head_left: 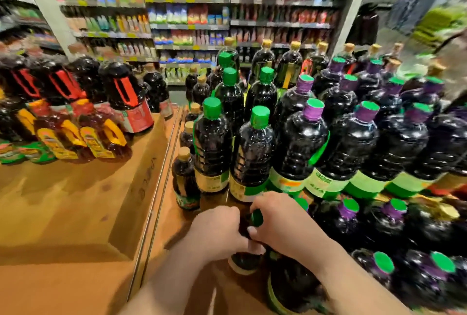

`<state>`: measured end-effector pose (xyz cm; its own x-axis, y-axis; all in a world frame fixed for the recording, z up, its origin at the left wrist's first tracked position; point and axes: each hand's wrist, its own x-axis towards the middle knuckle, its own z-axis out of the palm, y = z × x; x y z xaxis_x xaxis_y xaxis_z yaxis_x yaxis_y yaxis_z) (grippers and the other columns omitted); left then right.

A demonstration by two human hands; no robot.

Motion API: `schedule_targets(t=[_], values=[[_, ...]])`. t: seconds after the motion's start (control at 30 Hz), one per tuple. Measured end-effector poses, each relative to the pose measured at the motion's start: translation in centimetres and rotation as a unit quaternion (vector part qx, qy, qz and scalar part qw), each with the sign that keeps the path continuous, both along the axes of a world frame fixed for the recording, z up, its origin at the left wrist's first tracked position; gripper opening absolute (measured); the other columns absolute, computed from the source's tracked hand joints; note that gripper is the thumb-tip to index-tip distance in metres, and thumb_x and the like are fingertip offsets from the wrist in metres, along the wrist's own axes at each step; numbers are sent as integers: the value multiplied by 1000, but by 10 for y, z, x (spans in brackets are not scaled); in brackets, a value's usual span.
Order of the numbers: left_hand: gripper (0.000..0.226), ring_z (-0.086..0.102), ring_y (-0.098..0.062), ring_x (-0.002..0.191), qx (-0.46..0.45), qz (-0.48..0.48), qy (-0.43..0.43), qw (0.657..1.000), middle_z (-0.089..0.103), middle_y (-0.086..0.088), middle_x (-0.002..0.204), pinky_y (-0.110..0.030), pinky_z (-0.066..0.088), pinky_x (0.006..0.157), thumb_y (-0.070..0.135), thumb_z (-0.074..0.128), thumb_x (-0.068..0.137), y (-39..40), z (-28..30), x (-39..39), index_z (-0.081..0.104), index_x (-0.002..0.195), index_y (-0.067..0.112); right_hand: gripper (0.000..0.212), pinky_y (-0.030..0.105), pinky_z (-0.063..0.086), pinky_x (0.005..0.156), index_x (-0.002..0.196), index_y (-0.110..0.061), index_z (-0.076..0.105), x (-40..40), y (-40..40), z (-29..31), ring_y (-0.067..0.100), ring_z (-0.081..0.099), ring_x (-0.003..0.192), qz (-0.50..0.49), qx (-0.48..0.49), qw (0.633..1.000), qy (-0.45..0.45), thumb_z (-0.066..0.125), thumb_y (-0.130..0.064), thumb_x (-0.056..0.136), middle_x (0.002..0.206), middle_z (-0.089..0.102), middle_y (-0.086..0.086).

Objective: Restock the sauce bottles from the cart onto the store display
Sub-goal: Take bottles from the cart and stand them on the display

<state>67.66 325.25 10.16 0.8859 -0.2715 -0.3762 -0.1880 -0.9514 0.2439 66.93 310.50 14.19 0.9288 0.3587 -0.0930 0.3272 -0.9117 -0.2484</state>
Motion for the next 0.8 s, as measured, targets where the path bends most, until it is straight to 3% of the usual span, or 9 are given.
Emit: schedule_targets(t=[0.2,0.4,0.57,0.67,0.8], values=[[62,45,-14,60,11,-18,27,999,44,2,70,-29,34,48,78,61,68,-10,-8,18,40,67,20,32,33,49,79,103,-14,65,10,-9,-13,19,54,91,-32,14,999,24,67,-35,79,99,60,2],[60,50,-17,59,-19,-7,54,998,47,1,65,-29,37,49,75,64,69,-6,-27,28,45,65,18,40,29,47,81,115,-14,64,20,-3,-22,22,53,100,-43,5,997,58,66,-34,81,109,58,6],[64,60,-17,72,-59,0,71,996,60,3,82,-35,55,65,76,65,66,-3,-50,35,57,98,21,40,25,41,71,118,-14,61,26,1,-31,22,55,96,-57,0,995,80,65,-33,84,110,59,6],[60,59,-16,71,-87,12,78,993,59,5,82,-34,52,63,73,67,65,-1,-56,37,53,98,25,42,24,41,68,118,-14,61,27,2,-39,21,55,92,-69,13,995,75,64,-38,83,109,58,5],[69,63,-13,77,-127,27,66,989,63,11,88,-39,58,69,80,63,53,0,-64,41,55,109,41,43,28,50,76,115,-17,63,32,1,-48,19,57,91,-95,42,992,72,65,-42,79,103,60,2]])
